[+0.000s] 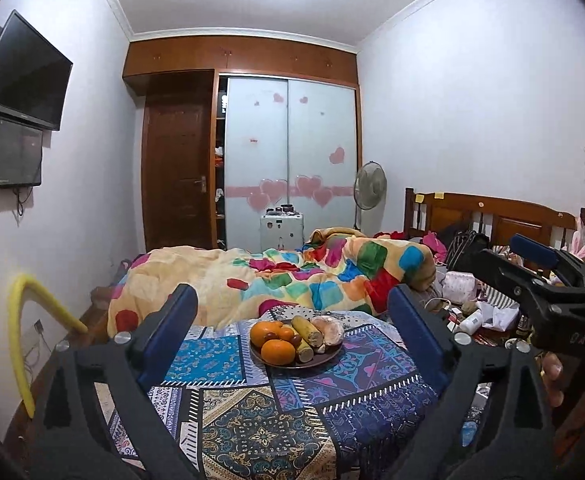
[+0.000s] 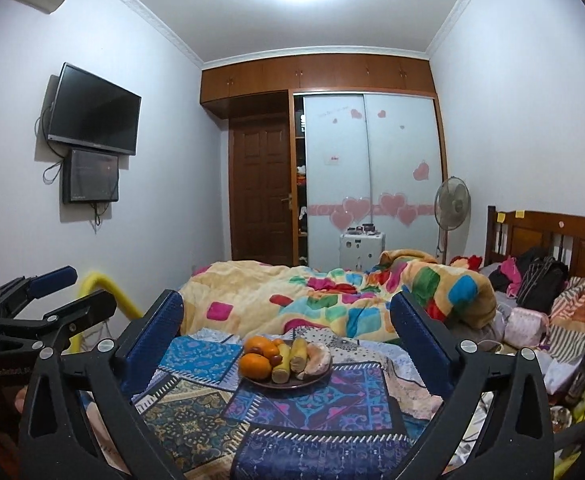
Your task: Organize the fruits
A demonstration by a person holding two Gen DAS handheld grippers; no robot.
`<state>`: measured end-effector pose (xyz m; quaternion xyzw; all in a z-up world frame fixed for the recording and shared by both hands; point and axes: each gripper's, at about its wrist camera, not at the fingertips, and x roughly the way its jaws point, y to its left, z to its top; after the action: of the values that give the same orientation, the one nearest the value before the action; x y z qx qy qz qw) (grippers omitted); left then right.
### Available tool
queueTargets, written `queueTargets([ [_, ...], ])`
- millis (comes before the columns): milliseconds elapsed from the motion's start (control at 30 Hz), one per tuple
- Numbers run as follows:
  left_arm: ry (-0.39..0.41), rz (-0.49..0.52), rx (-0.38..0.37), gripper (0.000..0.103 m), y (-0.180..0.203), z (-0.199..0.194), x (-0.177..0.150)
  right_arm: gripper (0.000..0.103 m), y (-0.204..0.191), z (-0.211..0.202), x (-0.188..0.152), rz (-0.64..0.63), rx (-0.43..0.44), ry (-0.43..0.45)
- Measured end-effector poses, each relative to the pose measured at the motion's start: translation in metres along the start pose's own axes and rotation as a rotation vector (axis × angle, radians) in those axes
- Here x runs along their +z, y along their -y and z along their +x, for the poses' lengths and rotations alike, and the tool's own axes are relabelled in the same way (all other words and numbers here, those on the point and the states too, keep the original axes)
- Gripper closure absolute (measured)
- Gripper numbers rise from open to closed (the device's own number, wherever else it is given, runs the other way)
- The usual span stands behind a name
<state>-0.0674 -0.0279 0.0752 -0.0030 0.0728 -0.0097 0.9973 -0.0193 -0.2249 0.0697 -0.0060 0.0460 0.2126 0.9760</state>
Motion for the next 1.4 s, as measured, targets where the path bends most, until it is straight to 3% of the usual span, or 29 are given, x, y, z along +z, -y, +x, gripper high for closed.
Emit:
queueTargets([
  [1400,-0.010,0.000,0.010,0.001,-0.005,0.008,-0.015,0.000,-0.010,-0.006,-0.005,0.004,0.013,0.010],
])
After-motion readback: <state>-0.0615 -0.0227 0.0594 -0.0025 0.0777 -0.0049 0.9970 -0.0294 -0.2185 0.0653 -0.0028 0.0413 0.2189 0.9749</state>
